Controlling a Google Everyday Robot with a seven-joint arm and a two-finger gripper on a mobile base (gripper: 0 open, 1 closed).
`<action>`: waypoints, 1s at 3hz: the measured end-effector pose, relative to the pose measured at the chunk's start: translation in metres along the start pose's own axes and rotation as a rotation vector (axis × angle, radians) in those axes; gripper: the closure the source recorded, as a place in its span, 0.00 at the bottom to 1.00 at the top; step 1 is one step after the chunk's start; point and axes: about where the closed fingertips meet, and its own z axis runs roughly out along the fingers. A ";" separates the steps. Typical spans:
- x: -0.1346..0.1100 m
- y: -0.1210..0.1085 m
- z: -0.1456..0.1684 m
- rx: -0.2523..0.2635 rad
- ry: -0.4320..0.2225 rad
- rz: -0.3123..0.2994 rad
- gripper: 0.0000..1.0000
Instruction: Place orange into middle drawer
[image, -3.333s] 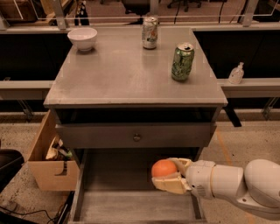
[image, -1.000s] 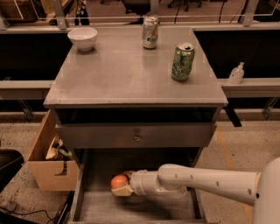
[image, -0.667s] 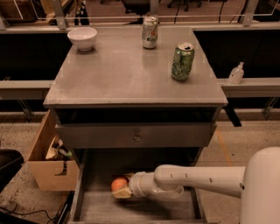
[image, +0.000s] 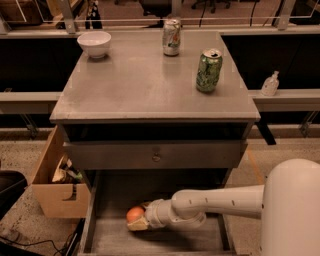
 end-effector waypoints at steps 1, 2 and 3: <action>0.000 0.001 0.001 -0.003 0.000 -0.001 0.61; 0.000 0.002 0.002 -0.005 0.000 -0.001 0.38; -0.001 0.004 0.004 -0.009 0.000 -0.002 0.07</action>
Offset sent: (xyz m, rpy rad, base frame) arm -0.0006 0.0012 -0.0002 0.0008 0.0010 0.0020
